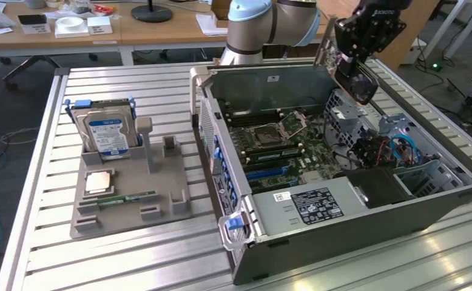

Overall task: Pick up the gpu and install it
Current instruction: 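Insert the gpu into the slot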

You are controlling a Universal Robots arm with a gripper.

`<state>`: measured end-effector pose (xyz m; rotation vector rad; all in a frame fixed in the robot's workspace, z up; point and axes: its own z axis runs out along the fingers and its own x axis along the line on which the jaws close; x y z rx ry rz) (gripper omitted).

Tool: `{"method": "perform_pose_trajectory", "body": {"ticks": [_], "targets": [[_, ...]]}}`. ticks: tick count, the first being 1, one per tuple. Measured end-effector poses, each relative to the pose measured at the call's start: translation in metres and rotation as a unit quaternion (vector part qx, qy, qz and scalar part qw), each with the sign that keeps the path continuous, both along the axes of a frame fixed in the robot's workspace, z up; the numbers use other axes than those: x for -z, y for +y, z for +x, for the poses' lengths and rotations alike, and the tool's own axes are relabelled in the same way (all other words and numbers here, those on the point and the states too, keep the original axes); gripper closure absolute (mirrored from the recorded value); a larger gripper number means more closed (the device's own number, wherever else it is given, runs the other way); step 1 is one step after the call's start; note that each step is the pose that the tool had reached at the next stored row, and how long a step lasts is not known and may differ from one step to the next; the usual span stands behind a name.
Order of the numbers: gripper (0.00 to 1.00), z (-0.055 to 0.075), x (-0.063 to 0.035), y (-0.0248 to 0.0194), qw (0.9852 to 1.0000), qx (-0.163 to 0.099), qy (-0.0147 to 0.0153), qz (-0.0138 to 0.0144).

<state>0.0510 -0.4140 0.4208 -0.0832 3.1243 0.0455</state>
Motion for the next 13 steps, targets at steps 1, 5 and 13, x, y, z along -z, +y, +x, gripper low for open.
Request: {"method": "perform_pose_trajectory", "body": {"ticks": [1, 5, 13], "targets": [[0.73, 0.0000, 0.0000, 0.0000, 1.0000, -0.007, 0.0000, -0.0001], [0.73, 0.0000, 0.0000, 0.0000, 0.9994, -0.035, 0.0000, -0.0002], [0.73, 0.0000, 0.0001, 0.0000, 0.9964, -0.085, 0.0000, -0.0015]]}}
